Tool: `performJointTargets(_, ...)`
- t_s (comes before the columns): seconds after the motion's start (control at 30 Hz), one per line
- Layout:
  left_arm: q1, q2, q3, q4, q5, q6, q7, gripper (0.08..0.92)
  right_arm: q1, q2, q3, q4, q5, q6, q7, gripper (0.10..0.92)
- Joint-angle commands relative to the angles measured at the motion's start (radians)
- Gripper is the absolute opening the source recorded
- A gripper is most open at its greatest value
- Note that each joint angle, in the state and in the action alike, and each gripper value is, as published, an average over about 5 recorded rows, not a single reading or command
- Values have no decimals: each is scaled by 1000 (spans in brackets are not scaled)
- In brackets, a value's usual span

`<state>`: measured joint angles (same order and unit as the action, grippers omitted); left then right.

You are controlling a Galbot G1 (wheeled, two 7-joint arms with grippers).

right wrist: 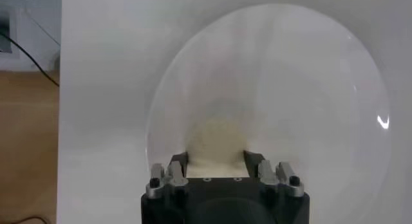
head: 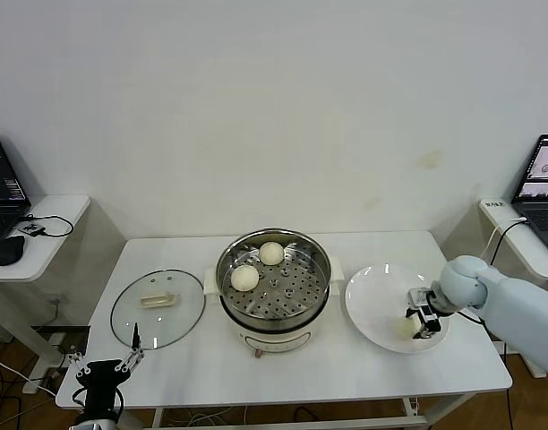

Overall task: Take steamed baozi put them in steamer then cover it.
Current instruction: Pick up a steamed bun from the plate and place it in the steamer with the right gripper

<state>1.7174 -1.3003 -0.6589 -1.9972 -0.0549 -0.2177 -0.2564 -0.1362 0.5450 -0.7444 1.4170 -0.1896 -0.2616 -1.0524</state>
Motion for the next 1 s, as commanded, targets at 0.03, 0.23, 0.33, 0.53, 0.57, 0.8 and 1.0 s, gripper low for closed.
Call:
performJointTargets(0.03,-2,3,1,-5,0,2,1,823,66,-43,-2,34,42,1,-15,529)
performJointTargets(0.23,-7,9,2,-7,-2,3,1,823,303,-72,-91,74,140,-1,-28,517)
performJointTargets(0.33,-7,11,1,-8,-3,3,1,823,430,-61,-142,79,194,-4,-31,524)
performJointTargets(0.53,-9,15,-3,-10,-7,3,1,823,691,32,-282,73,305,-9,-29,534)
performJointTargets(0.57,-9,15,-5,-11,-8,3,1,823,731,56,-308,73,322,-10,-28,534)
performJointTargets(0.8,-8,15,-17,-13,-16,2,1,823,829,240,-373,82,417,-20,5,535)
performJointTargets(1.0,-5,13,-29,-13,-18,2,1,823,766,351,-383,106,443,4,21,541)
